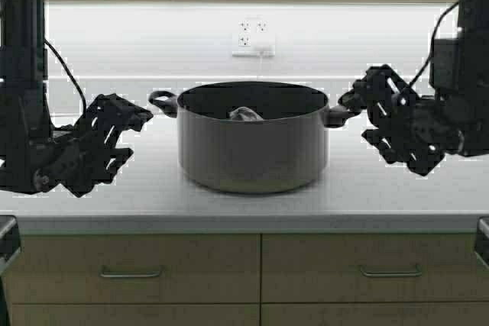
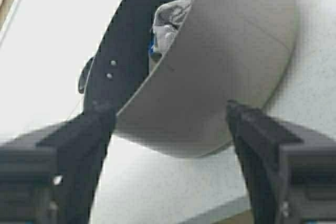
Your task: Open the cabinet, put the pot inside, then close it
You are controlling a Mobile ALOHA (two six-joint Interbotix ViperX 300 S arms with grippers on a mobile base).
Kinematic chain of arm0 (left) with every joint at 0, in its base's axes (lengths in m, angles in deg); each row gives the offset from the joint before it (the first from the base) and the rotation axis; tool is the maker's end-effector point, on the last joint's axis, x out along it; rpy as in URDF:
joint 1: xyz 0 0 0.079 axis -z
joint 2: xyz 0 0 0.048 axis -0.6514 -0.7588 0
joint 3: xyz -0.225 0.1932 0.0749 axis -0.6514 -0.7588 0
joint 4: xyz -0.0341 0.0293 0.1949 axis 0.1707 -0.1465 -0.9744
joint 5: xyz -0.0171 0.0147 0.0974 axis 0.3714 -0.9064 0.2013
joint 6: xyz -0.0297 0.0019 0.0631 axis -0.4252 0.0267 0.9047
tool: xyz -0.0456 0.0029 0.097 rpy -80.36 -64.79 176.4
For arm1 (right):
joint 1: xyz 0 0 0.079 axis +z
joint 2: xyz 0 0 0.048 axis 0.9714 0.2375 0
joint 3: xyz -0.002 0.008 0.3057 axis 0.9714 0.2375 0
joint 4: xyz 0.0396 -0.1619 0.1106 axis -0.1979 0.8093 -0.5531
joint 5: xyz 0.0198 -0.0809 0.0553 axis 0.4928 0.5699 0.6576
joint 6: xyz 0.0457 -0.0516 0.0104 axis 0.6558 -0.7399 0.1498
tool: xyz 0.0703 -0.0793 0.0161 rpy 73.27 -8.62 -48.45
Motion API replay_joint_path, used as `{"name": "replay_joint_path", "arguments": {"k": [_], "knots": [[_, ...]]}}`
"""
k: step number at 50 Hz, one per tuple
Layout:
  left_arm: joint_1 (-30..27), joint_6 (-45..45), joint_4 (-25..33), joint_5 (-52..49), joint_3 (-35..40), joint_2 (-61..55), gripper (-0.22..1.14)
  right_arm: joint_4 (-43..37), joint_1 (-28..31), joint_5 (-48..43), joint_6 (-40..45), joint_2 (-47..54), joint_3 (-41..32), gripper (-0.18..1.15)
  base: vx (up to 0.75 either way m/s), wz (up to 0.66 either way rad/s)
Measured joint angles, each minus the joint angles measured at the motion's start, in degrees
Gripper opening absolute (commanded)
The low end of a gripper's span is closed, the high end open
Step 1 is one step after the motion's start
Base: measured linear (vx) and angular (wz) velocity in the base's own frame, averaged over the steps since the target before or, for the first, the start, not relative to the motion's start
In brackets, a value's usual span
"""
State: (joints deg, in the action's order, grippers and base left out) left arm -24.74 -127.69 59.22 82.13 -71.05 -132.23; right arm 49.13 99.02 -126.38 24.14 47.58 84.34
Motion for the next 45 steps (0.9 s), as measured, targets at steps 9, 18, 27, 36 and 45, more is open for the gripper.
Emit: {"name": "replay_joint_path", "arguments": {"k": [9,18,27,36,45], "knots": [[-0.44,0.00,-0.70,0.00,0.70,0.00,1.02,-0.62,0.00,-6.94,0.97,6.77,-0.62,0.96,0.11,0.11],[-0.35,0.00,-1.23,-0.26,2.20,-0.18,1.02,-0.70,0.00,-8.96,0.79,7.47,-0.26,0.96,0.11,0.00],[-0.35,0.00,-1.32,-0.35,4.22,-1.14,1.02,-0.53,0.00,-9.14,0.70,7.47,-1.32,0.96,0.10,-0.08],[0.09,0.35,-0.62,-0.35,4.31,-1.23,1.02,-0.35,-0.26,-9.23,0.44,7.47,-1.85,0.96,0.09,-0.11],[-0.26,0.44,2.72,-0.35,6.94,-1.32,1.02,-0.18,-0.09,-9.23,0.88,8.35,-5.98,0.96,0.05,-0.06]]}}
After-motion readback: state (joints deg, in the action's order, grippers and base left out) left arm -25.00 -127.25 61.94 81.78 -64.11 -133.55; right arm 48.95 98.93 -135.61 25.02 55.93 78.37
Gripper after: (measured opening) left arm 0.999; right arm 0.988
